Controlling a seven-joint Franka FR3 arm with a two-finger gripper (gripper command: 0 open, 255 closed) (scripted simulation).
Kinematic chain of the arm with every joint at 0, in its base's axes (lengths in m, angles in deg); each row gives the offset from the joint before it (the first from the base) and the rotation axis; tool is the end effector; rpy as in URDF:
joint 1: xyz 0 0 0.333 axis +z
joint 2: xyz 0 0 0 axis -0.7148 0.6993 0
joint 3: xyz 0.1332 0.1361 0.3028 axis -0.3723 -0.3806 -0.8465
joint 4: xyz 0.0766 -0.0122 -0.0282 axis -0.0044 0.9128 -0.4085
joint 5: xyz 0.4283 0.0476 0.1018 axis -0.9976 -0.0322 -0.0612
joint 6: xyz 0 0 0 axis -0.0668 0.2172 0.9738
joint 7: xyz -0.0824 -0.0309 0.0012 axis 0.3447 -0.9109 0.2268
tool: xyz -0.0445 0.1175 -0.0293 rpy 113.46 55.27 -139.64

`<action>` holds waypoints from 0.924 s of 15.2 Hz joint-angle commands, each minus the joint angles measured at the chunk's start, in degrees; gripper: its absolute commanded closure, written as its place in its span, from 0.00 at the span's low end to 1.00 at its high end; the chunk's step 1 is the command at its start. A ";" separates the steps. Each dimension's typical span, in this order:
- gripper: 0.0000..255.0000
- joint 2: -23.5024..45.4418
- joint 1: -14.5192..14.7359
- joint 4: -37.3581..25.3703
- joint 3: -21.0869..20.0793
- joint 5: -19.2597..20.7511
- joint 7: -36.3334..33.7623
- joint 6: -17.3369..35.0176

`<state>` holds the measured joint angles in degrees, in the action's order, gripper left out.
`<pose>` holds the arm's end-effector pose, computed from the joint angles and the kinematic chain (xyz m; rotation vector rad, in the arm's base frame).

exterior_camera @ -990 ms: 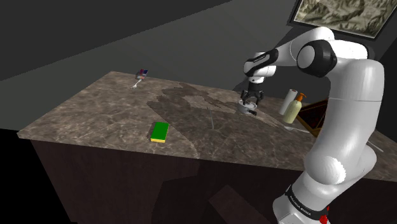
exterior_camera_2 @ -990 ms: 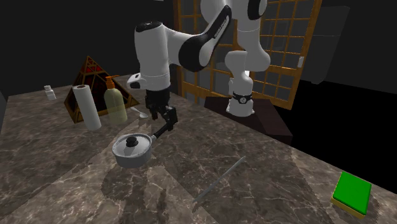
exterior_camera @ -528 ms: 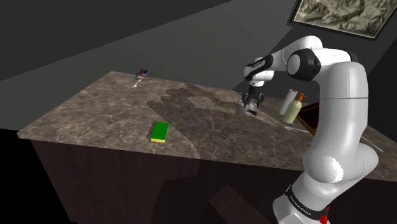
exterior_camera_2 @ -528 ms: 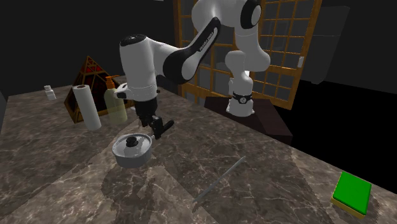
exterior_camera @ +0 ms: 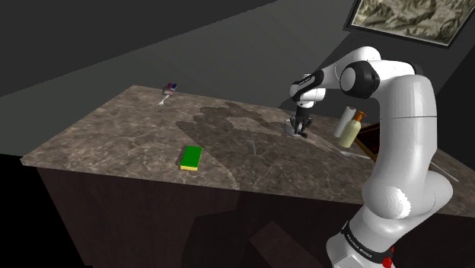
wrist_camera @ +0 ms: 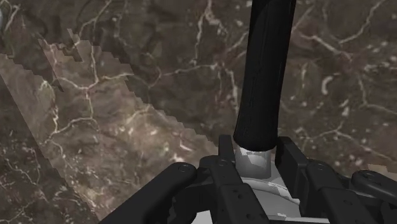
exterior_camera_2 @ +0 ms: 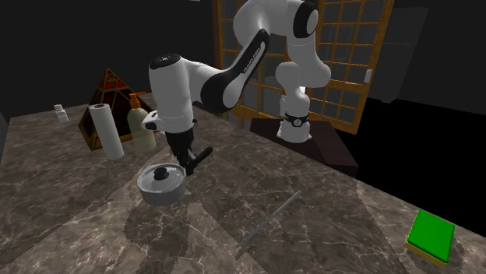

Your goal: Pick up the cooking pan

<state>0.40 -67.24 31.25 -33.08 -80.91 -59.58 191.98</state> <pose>0.5846 -0.4362 0.2638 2.8711 -1.0190 -0.1981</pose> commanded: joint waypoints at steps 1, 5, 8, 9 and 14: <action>1.00 0.03 -0.01 -0.01 0.01 0.00 0.00 0.04; 1.00 0.02 -0.01 0.01 0.01 0.00 -0.01 0.06; 1.00 -0.42 0.04 -0.12 0.08 0.11 0.00 -0.51; 1.00 -0.84 0.09 -0.29 0.16 0.21 0.00 -1.08; 1.00 -2.74 0.30 -1.39 0.47 0.68 -0.01 -4.03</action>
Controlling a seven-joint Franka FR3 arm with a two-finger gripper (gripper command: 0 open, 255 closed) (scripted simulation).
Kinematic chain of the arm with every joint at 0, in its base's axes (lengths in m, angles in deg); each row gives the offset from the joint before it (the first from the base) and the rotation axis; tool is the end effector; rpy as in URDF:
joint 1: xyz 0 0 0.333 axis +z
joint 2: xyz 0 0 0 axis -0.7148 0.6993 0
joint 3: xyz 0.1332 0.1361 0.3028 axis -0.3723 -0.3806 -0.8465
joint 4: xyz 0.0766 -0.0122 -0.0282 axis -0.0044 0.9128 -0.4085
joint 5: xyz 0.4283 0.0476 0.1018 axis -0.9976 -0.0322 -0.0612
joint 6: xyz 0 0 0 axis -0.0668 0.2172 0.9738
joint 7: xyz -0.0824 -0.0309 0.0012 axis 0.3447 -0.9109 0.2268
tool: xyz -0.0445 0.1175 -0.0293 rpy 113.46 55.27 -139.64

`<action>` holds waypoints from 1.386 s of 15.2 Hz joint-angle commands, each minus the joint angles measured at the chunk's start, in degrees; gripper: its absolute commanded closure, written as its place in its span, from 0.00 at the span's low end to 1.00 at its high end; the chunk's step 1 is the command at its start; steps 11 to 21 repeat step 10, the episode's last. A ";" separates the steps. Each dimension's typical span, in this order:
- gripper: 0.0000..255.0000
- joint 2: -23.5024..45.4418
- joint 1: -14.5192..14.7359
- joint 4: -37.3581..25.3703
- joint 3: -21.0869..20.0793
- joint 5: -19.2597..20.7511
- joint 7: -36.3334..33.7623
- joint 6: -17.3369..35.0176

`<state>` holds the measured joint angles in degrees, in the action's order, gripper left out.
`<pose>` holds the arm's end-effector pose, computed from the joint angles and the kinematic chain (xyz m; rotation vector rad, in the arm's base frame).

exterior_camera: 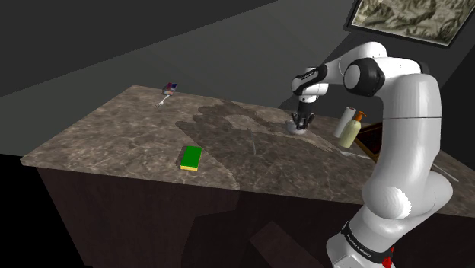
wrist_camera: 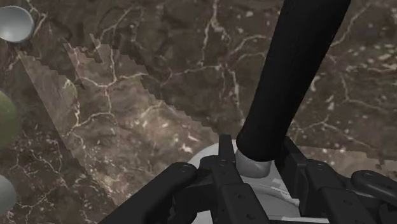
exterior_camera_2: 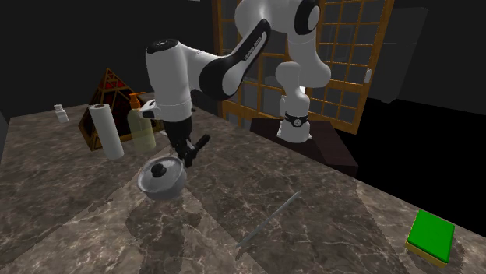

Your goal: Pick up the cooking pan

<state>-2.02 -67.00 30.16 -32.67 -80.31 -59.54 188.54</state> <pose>0.5842 -0.4368 0.2988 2.8712 -1.0187 -0.1981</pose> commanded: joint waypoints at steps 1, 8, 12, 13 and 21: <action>1.00 -0.68 0.10 -0.56 0.11 0.18 -0.05 -1.19; 1.00 -2.90 0.31 -2.77 0.47 0.75 -0.01 -5.55; 1.00 -2.94 0.31 -2.82 0.48 0.76 -0.01 -5.64; 1.00 -2.94 0.31 -2.82 0.48 0.76 -0.01 -5.64; 1.00 -2.94 0.31 -2.82 0.48 0.76 -0.01 -5.64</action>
